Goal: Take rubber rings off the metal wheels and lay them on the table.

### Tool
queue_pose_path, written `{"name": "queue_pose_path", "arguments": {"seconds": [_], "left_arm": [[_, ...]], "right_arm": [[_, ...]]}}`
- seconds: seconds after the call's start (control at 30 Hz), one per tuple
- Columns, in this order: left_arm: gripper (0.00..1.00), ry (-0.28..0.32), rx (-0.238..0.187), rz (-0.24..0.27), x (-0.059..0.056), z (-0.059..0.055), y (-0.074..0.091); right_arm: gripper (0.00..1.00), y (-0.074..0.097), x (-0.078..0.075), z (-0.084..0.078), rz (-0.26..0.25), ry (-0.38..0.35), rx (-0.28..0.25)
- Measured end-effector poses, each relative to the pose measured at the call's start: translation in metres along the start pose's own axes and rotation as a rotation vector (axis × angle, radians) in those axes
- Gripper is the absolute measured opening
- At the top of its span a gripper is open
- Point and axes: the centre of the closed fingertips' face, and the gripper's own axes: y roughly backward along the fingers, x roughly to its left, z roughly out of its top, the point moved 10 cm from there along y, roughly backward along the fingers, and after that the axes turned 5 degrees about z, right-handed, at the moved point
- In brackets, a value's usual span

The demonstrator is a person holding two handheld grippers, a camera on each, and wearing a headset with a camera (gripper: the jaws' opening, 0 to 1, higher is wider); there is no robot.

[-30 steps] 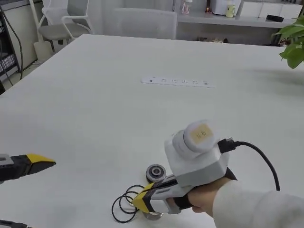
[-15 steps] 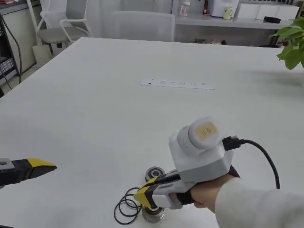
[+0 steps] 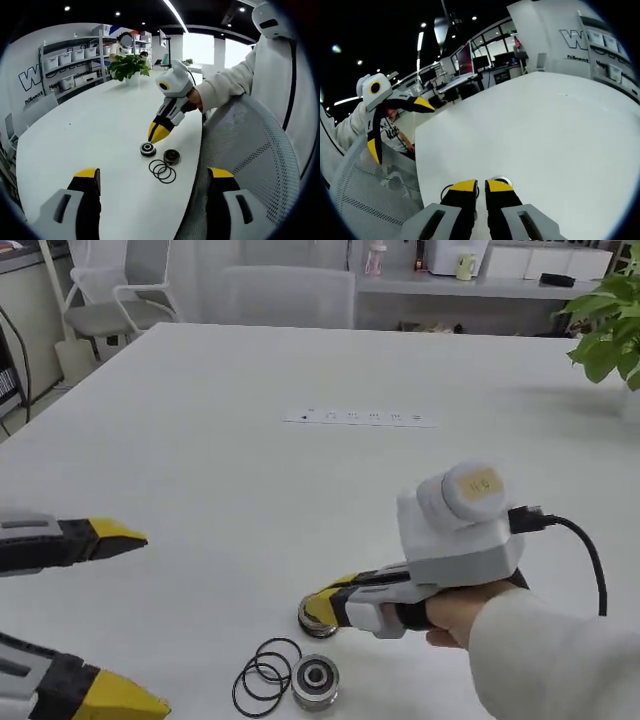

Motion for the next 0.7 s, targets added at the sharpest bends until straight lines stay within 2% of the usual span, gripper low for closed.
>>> {"name": "queue_pose_path", "arguments": {"seconds": [0.13, 0.23, 0.3, 0.37, 0.53, 0.7], "left_arm": [[0.78, -0.057, 0.001, -0.022, 0.011, 0.015, -0.011], [0.72, -0.087, -0.024, -0.039, 0.018, 0.029, -0.024], [0.71, -0.090, -0.057, -0.059, 0.021, 0.037, -0.036], [0.68, -0.091, -0.072, -0.068, 0.023, 0.042, -0.046], [0.56, -0.111, -0.104, -0.089, 0.026, 0.051, -0.078], [0.49, -0.106, -0.100, -0.119, 0.026, 0.047, -0.107]], "right_arm": [[0.04, 0.005, -0.009, -0.002, -0.026, -0.014, -0.015], [0.05, 0.008, -0.015, -0.006, -0.047, -0.022, -0.013], [0.05, 0.009, -0.019, -0.008, -0.057, -0.030, -0.008], [0.05, 0.010, -0.021, -0.011, -0.064, -0.032, 0.003], [0.07, 0.007, -0.024, -0.020, -0.076, -0.004, 0.069], [0.10, 0.002, -0.023, -0.025, -0.069, 0.029, 0.110]]}}
